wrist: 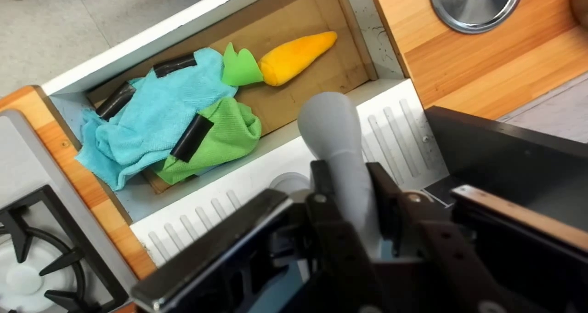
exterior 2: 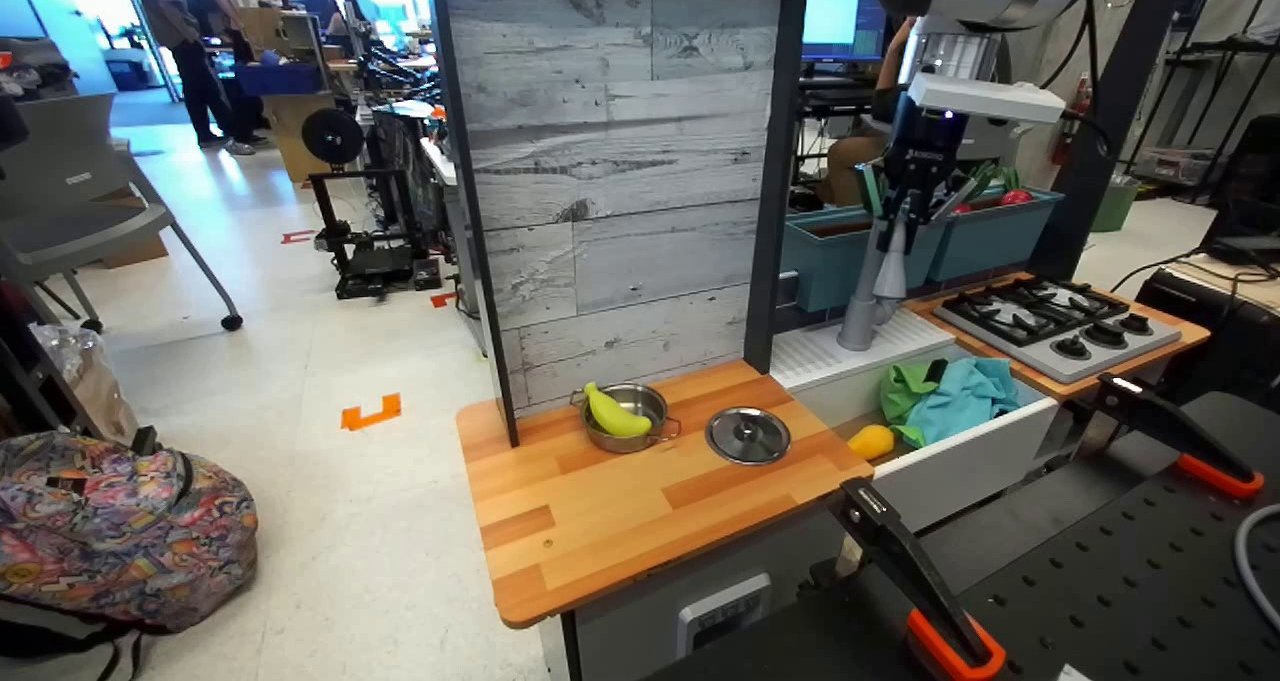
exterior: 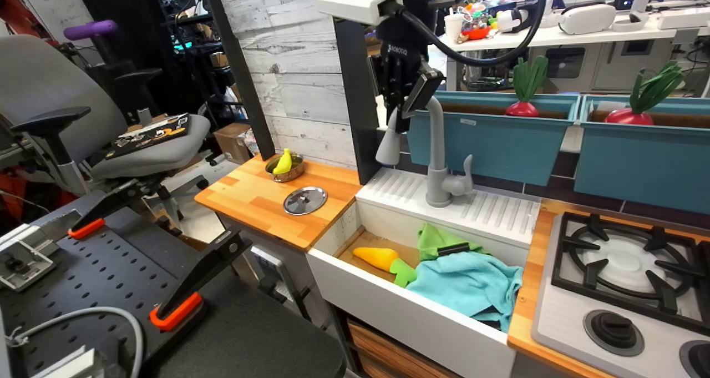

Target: Turn the faucet slightly to the left

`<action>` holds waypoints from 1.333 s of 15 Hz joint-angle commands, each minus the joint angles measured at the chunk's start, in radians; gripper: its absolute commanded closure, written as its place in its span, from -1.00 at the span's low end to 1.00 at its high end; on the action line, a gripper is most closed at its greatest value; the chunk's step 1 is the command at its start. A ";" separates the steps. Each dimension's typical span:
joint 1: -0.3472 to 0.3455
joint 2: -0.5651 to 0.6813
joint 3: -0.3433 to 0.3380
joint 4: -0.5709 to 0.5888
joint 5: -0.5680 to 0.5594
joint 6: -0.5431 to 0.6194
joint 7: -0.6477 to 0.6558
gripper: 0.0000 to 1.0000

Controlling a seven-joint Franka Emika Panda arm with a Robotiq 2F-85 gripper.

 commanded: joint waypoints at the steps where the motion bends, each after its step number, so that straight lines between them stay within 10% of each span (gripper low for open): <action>1: -0.023 0.069 0.058 0.109 0.068 0.002 0.011 0.88; 9: -0.038 0.105 0.090 0.181 0.157 0.024 0.054 0.88; 10: -0.038 0.109 0.092 0.184 0.163 0.032 0.059 0.10; 20: -0.039 0.155 0.120 0.226 0.185 0.081 0.047 -1.00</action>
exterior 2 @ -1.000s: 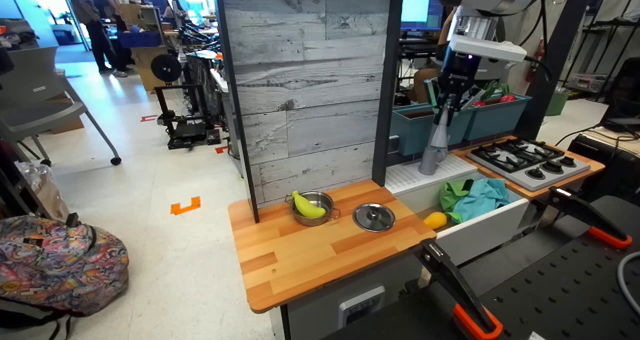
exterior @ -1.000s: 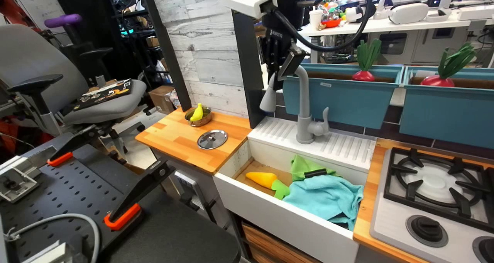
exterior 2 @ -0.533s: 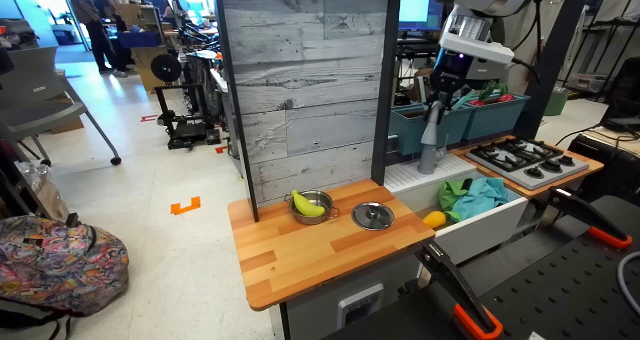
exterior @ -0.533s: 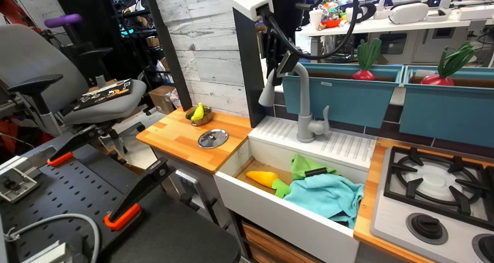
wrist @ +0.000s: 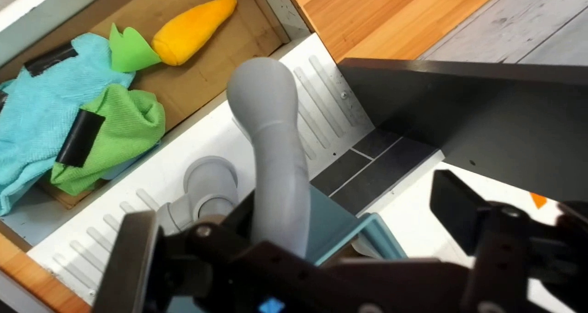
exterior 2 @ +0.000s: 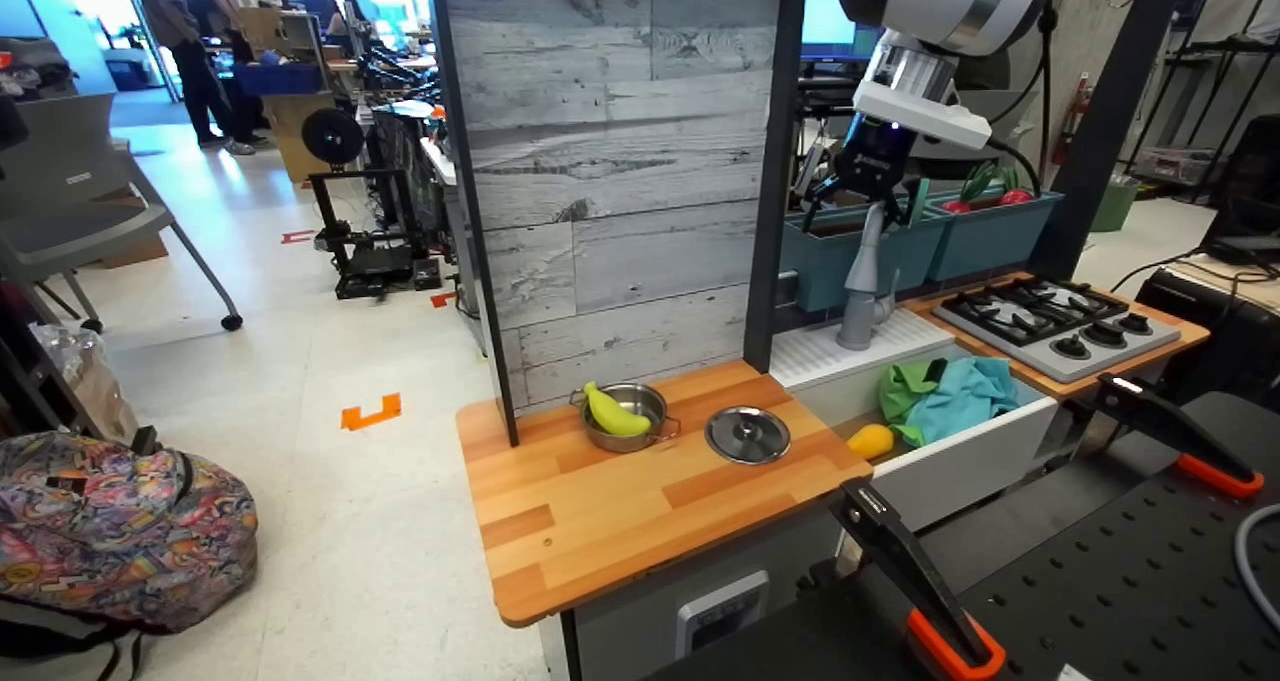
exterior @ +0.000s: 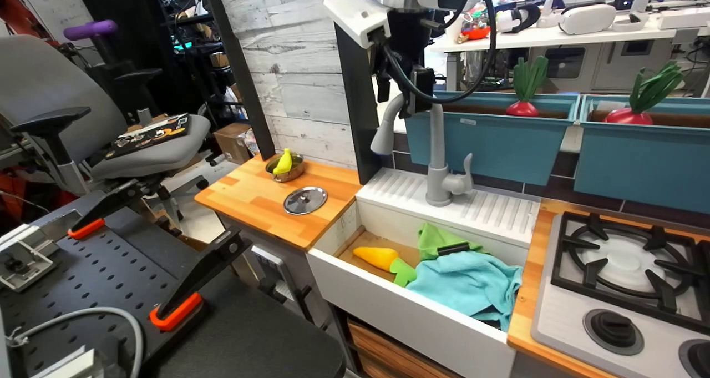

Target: Turn the faucet slightly to the left

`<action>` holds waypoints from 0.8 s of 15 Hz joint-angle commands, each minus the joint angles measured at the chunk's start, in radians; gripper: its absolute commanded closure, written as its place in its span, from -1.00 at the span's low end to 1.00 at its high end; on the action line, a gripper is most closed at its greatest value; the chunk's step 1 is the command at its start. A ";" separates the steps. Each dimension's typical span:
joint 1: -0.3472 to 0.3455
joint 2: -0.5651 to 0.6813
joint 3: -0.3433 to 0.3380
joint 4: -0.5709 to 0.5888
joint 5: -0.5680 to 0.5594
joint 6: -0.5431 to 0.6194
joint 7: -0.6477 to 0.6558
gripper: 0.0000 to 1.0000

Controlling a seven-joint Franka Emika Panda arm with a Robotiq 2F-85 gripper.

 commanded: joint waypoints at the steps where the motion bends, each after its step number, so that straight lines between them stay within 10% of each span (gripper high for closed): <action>1: -0.013 0.053 0.045 0.096 0.041 0.039 -0.028 -1.00; 12: -0.025 -0.006 0.018 0.000 0.012 0.064 -0.059 -1.00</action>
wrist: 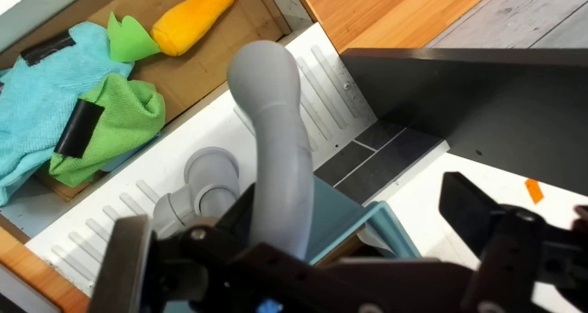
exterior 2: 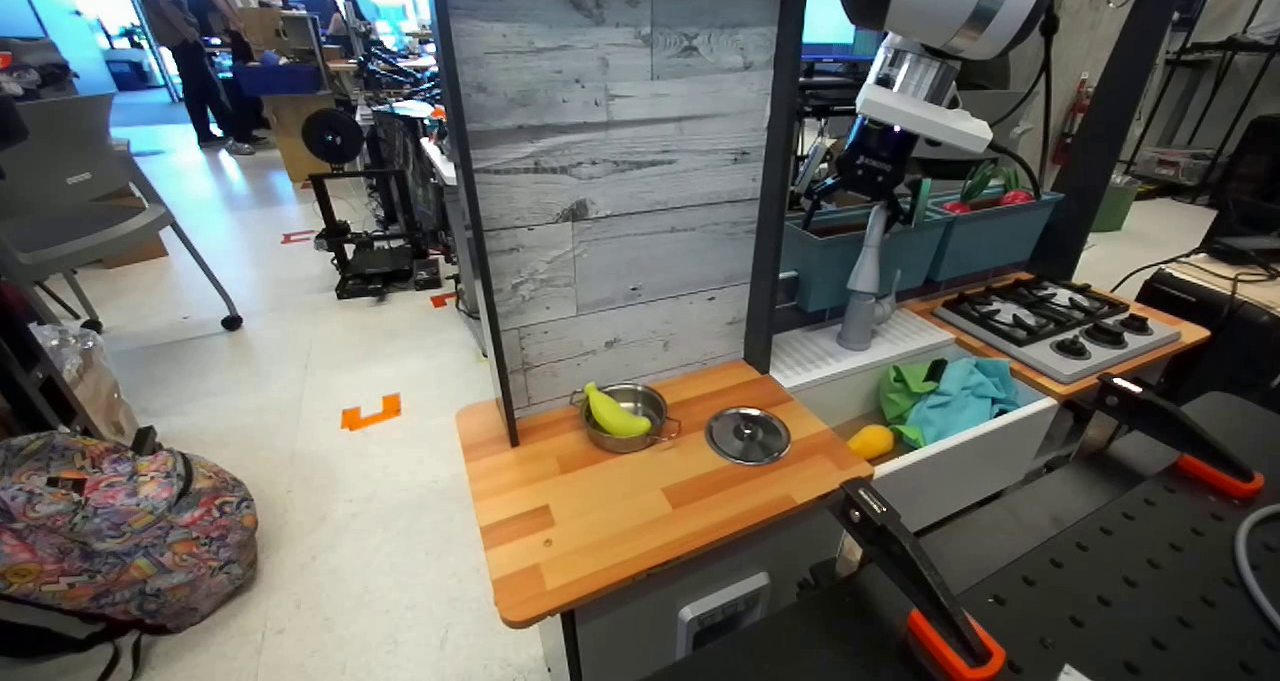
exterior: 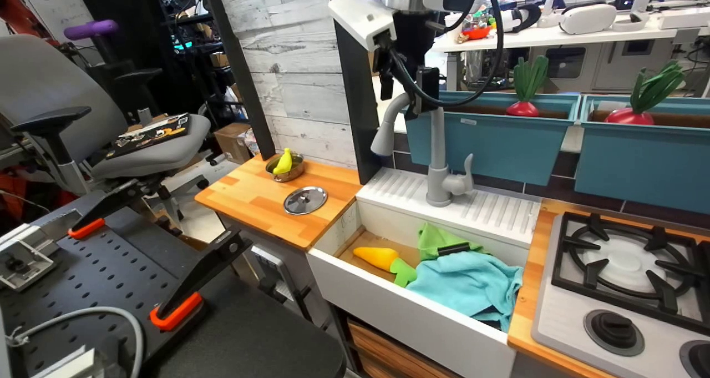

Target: Turn the faucet slightly to the left

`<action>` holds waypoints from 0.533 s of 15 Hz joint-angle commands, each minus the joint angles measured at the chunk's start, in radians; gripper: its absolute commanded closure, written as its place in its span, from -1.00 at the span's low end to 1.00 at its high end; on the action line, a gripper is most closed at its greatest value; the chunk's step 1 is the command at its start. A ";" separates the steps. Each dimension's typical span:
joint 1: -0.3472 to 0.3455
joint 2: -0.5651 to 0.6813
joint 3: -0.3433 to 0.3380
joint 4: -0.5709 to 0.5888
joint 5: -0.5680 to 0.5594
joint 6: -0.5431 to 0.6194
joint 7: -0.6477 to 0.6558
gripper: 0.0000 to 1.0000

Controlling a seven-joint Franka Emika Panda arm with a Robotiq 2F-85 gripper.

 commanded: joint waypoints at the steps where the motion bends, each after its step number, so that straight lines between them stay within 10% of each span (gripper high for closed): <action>1: -0.016 -0.031 0.006 -0.033 0.004 0.062 -0.058 -1.00; 8: -0.013 -0.169 -0.074 -0.231 -0.092 0.157 -0.143 -1.00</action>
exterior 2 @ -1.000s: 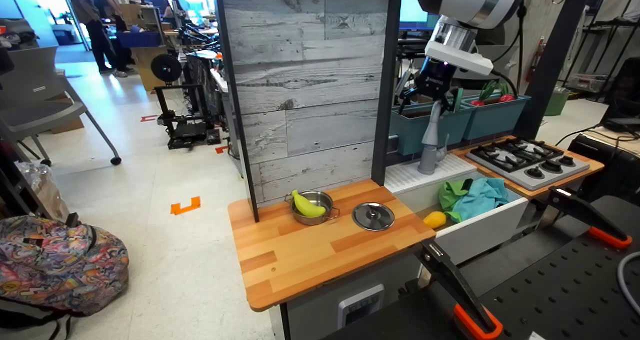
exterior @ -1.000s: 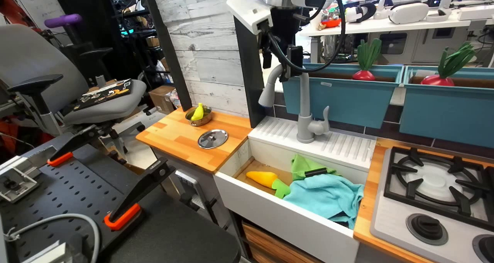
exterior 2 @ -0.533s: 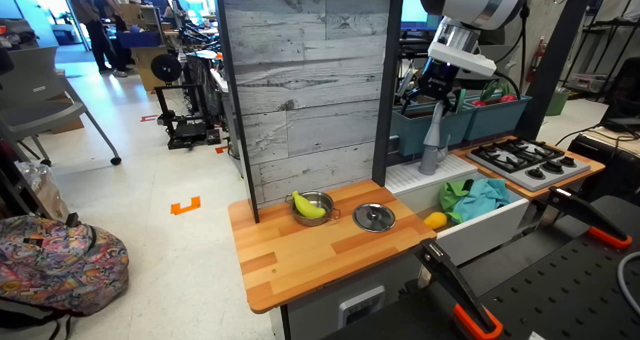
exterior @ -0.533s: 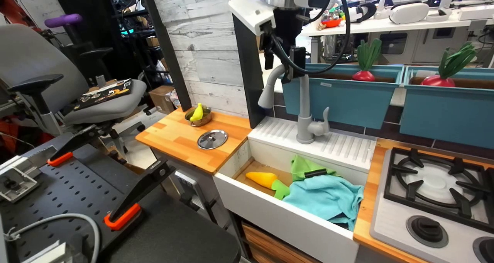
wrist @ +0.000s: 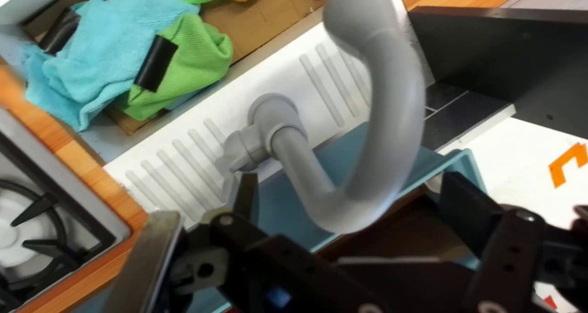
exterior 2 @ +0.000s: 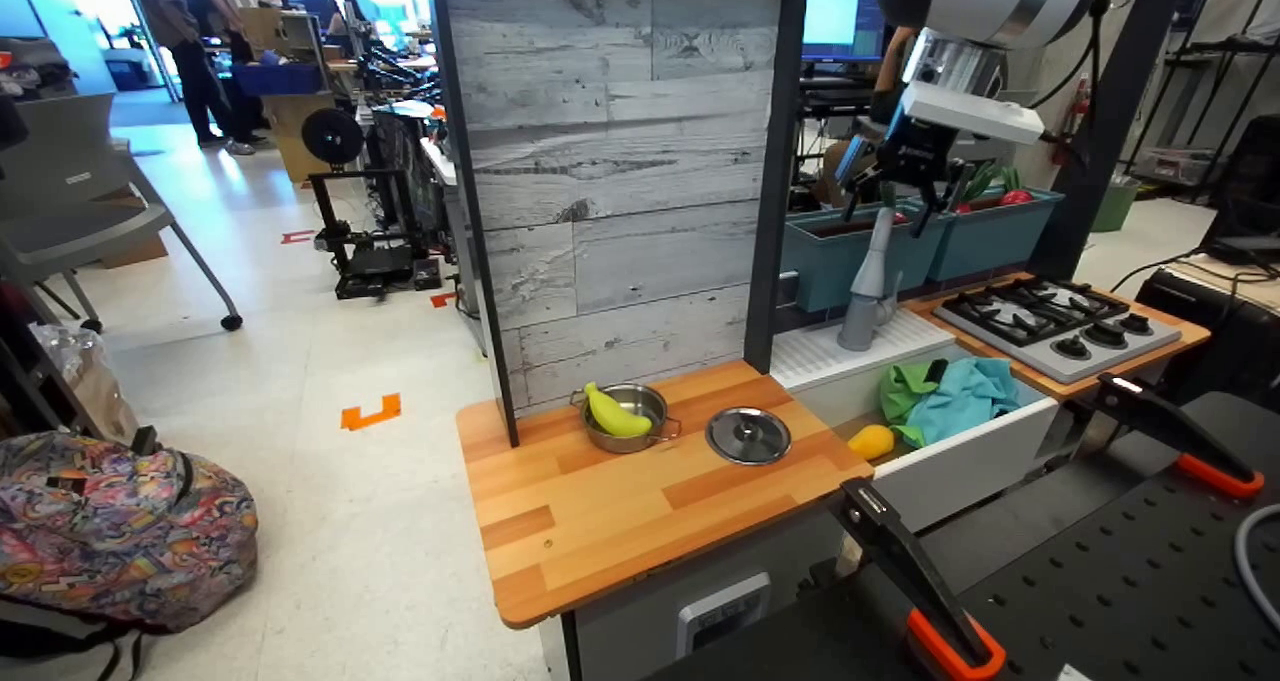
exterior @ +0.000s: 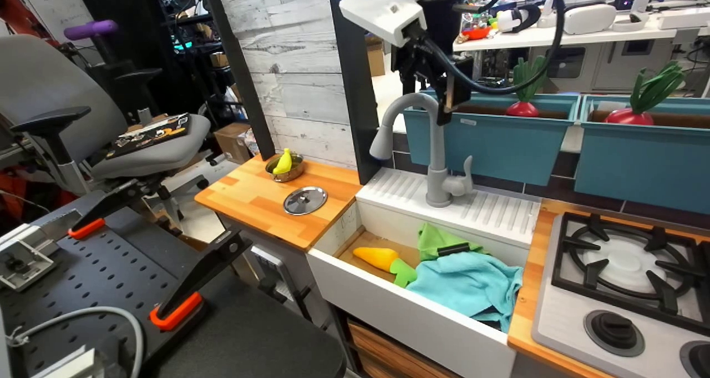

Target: Turn the faucet slightly to the left

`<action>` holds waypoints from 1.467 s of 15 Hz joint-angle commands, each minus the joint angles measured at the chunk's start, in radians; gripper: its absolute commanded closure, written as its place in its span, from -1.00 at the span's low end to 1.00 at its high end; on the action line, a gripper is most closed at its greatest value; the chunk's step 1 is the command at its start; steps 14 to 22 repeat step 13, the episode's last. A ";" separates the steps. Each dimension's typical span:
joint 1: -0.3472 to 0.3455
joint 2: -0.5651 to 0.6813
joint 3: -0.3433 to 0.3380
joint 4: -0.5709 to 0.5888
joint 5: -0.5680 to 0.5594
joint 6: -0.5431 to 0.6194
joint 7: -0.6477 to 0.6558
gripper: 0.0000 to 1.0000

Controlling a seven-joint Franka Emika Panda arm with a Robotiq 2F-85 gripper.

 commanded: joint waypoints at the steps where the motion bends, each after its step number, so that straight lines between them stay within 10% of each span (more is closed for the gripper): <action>1: -0.001 -0.130 -0.033 -0.167 -0.076 0.049 -0.057 -1.00; 8: 0.009 -0.305 -0.058 -0.393 -0.241 0.096 -0.174 -1.00; 22: 0.002 -0.281 -0.050 -0.360 -0.222 0.072 -0.160 -1.00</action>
